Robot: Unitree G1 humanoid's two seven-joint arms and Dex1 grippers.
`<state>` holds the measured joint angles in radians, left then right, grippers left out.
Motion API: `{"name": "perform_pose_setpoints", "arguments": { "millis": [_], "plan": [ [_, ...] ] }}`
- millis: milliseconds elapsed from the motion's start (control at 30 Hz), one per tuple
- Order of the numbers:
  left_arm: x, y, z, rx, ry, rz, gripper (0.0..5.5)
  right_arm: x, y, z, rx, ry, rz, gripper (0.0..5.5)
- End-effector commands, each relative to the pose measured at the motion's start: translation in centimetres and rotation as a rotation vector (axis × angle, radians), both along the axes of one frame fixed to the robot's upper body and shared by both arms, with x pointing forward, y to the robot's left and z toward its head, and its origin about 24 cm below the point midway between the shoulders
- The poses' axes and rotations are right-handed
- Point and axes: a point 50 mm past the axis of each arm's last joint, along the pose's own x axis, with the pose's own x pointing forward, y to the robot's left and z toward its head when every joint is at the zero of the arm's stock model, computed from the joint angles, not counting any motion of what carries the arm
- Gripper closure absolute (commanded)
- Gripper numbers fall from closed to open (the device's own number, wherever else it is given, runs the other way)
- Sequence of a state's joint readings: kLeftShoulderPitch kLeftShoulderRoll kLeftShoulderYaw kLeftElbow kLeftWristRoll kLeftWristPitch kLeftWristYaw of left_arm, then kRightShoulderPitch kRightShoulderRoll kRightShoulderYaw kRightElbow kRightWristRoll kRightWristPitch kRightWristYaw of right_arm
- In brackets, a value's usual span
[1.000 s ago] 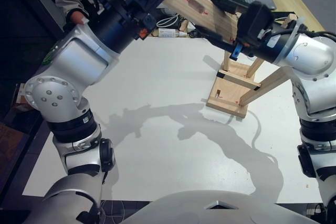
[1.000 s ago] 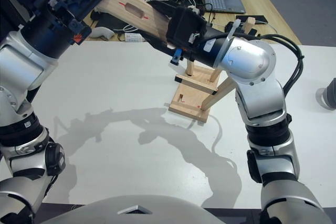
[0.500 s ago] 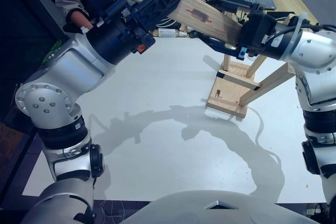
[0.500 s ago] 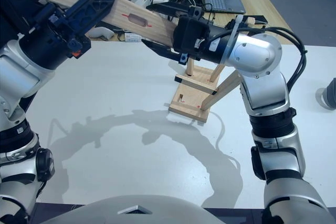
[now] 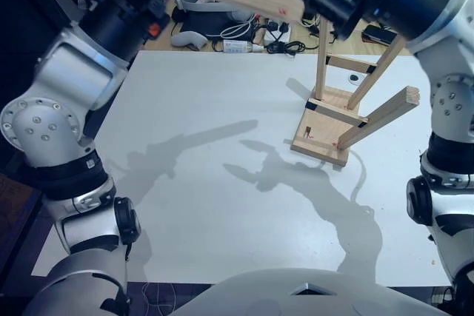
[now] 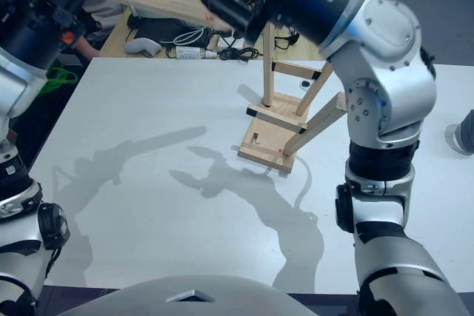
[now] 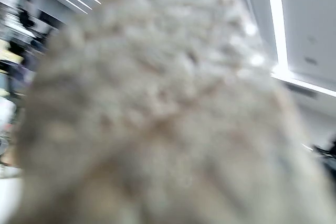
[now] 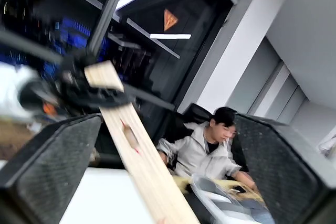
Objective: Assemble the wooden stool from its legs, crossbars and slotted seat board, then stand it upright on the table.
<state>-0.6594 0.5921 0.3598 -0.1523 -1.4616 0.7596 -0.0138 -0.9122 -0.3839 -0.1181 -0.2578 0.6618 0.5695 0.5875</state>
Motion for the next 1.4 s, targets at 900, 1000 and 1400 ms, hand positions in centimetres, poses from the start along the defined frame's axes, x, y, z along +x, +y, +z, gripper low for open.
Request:
{"name": "perform_pose_setpoints", "arguments": {
  "millis": [900, 1000, 1400],
  "plan": [
    [0.6, -8.0, -8.4, 0.44, 0.284, -0.03, 4.47, -1.4, -14.2, -16.7, 0.373, 0.776, -0.866, 0.88],
    [0.8, -9.6, -8.6, 0.387, 0.318, -0.043, 4.47, -0.7, -13.6, -16.0, 0.389, 0.762, -0.838, 0.88],
    [-1.4, -11.4, -12.8, 0.374, 0.578, -0.037, 4.48, -0.1, -13.5, -15.0, 0.436, 0.733, -0.845, 0.88]
  ]
}}
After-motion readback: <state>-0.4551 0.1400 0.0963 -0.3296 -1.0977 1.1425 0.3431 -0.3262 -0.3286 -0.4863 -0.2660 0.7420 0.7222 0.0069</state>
